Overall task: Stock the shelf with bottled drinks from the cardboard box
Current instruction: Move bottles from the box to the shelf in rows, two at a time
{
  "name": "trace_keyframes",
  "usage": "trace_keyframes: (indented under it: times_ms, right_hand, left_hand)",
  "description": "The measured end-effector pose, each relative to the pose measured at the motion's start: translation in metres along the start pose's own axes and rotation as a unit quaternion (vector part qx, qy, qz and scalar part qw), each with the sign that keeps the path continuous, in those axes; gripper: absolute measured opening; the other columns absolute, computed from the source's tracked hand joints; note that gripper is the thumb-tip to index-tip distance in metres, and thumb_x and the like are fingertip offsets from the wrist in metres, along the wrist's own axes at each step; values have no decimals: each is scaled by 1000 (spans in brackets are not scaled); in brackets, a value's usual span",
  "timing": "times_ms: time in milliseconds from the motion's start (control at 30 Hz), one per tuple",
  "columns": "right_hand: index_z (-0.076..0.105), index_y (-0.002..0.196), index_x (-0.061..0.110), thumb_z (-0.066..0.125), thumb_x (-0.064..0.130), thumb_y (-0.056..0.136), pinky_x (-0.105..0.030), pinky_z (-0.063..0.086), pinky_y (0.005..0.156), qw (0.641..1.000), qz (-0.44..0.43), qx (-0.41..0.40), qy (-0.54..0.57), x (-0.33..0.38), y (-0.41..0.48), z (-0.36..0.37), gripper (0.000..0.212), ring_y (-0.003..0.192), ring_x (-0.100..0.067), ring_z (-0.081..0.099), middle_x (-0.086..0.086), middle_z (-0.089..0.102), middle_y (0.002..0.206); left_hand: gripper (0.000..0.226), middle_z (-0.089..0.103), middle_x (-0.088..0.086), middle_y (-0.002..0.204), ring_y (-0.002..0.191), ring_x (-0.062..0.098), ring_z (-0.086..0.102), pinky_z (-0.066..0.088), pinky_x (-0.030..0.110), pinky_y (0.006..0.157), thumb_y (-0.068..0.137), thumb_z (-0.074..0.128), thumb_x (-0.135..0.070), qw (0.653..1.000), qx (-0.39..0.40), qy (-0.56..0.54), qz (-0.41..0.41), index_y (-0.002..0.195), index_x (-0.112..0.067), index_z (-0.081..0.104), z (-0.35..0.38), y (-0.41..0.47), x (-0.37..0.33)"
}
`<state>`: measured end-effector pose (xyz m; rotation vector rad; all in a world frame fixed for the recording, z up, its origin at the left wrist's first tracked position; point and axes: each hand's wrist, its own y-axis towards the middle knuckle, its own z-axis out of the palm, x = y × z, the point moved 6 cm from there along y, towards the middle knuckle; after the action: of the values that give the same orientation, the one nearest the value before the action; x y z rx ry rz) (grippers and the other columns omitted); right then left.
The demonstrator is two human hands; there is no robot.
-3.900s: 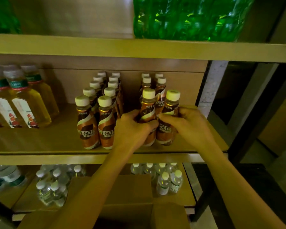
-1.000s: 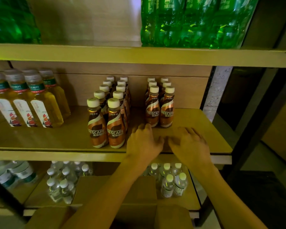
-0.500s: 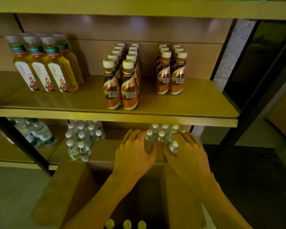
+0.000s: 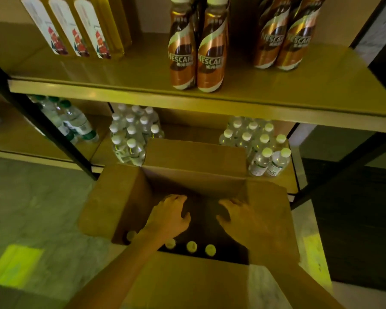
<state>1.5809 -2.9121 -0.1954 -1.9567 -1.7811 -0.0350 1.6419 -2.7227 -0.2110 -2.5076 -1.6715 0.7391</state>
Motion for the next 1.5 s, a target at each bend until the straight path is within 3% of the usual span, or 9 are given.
trace_keyframes:
  times_ms: [267, 533, 700, 800, 867, 967, 1167, 1300, 1500]
  right_hand:
    - [31, 154, 30, 56, 21, 99, -42, 38, 112, 973, -8, 219, -64, -28, 14, 79, 61, 142, -26, 39, -3, 40, 155]
    - [53, 131, 20, 52, 17, 98, -46, 49, 99, 953, 9, 298, -62, -32, 27, 144, 34, 119, -31, 58, -8, 59, 133]
    - [41, 150, 25, 33, 28, 108, -45, 36, 112, 943, 72, 317, 66, -35, 29, 161, 43, 137, -32, 43, -8, 45, 152]
    - [40, 152, 30, 39, 53, 101, -39, 30, 116, 920, 119, 328, 180, -31, 30, 164, 56, 142, -28, 38, -4, 39, 157]
    - [43, 150, 32, 44, 64, 94, -32, 30, 111, 902, 170, 319, 238, -33, 32, 165, 64, 141, -26, 39, -1, 40, 157]
    - [43, 150, 33, 38, 56, 102, -33, 30, 101, 897, 181, 335, 226, -32, 34, 166, 53, 140, -26, 40, -2, 41, 156]
    - [44, 149, 28, 36, 33, 107, -37, 32, 113, 928, 76, 320, 175, -19, 28, 143, 43, 139, -26, 43, -3, 46, 153]
    - [50, 142, 27, 52, 15, 99, -36, 43, 107, 947, 26, 263, 182, -22, 24, 128, 45, 127, -24, 55, -4, 59, 139]
    - [49, 127, 48, 65, 34, 94, -27, 46, 102, 932, 32, 152, 327, -18, 14, 77, 39, 113, -3, 59, 14, 64, 124]
  left_hand:
    - [68, 32, 1, 160, 145, 24, 34, 36, 40, 114, 93, 61, -22, 965, 243, 86, 54, 154, -28, 32, 80, 20, 22]
    - [41, 62, 4, 126, 115, 29, 61, 53, 39, 84, 87, 66, -10, 924, 334, 147, 114, 123, -28, 60, 133, 30, 17]
    - [44, 62, 8, 127, 116, 33, 60, 53, 46, 89, 92, 59, -6, 903, 359, 189, 144, 130, -29, 58, 150, 34, 15]
    - [38, 60, 10, 130, 120, 34, 58, 51, 47, 93, 96, 53, -6, 889, 373, 210, 163, 129, -24, 58, 159, 36, 14]
    - [34, 60, 11, 131, 122, 35, 57, 49, 46, 94, 98, 50, -7, 884, 377, 221, 168, 128, -22, 58, 163, 37, 13]
    - [33, 60, 12, 130, 121, 35, 57, 48, 46, 92, 98, 50, -7, 887, 377, 208, 167, 127, -20, 58, 163, 38, 12]
    - [38, 66, 0, 122, 112, 27, 63, 55, 44, 88, 79, 76, -29, 920, 374, 62, 99, 113, -36, 61, 150, 40, 24]
    - [38, 70, -16, 108, 103, 8, 66, 54, 38, 93, 69, 80, -40, 946, 303, -108, 37, 102, -45, 62, 111, 44, 24]
    - [59, 71, -22, 113, 108, -10, 62, 49, 22, 99, 63, 90, -36, 954, 146, -261, 32, 118, -40, 69, 22, 40, 1]
